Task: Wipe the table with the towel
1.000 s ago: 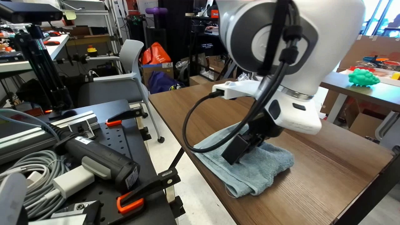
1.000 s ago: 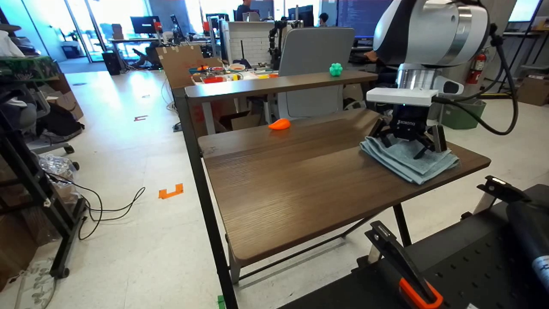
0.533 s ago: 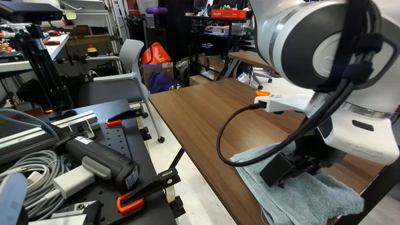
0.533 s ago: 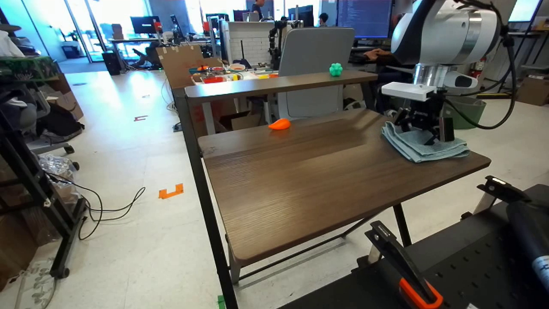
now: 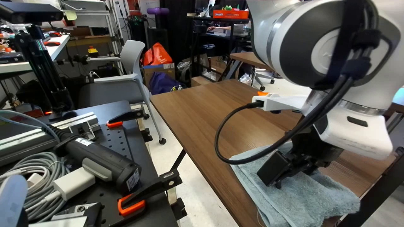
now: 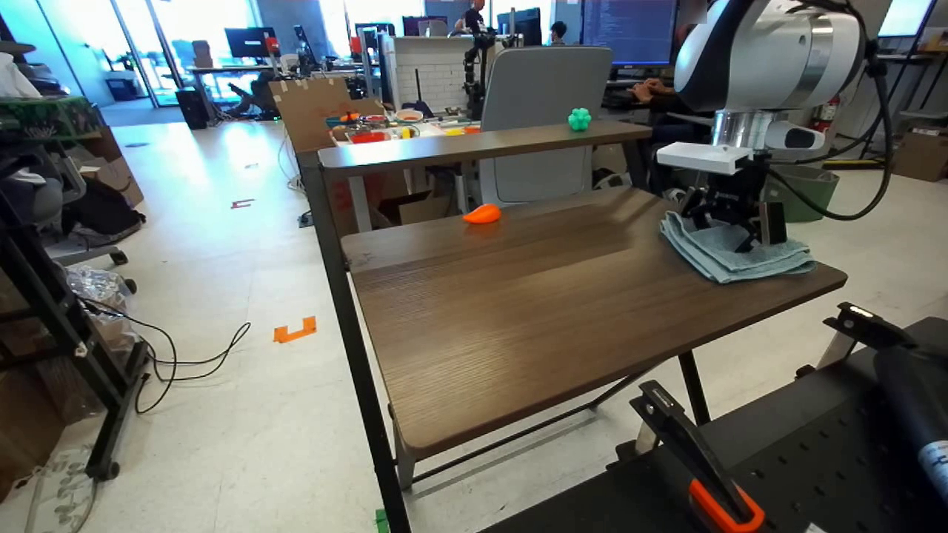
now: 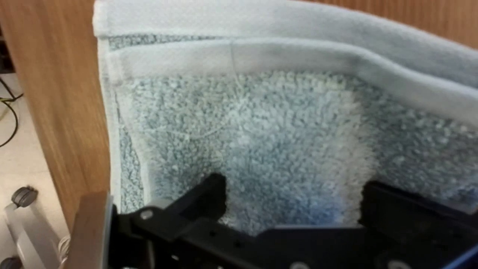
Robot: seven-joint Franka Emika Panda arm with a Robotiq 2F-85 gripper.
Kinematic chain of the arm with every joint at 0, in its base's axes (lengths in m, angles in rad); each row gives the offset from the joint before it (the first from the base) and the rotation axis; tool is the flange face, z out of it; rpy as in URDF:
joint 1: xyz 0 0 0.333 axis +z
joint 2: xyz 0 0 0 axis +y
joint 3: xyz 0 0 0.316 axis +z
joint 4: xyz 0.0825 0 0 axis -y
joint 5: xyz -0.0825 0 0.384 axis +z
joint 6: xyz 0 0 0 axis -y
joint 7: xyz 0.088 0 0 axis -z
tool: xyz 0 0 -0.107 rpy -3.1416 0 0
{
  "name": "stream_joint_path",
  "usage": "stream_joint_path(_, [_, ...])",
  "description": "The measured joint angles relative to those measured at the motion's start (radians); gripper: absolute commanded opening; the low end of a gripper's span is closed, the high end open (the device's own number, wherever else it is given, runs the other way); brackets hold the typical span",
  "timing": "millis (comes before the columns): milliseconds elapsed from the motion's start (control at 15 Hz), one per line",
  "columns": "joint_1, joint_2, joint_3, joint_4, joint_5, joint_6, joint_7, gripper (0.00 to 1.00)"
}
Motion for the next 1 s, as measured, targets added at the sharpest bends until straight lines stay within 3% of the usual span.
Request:
stream_joint_path(267, [0.043, -0.073, 0.022, -0.137, -0.020, 0.041, -0.100, 1.00])
stream_joint_path(533, [0.108, -0.104, 0.081, -0.204, -0.036, 0.117, -0.180, 1.00])
stream_joint_path(800, [0.215, -0.093, 0.126, -0.199, -0.048, 0.209, -0.178, 1.00])
stream_joint_path(1000, [0.212, -0.070, 0.139, -0.148, -0.022, 0.217, -0.169, 1.00])
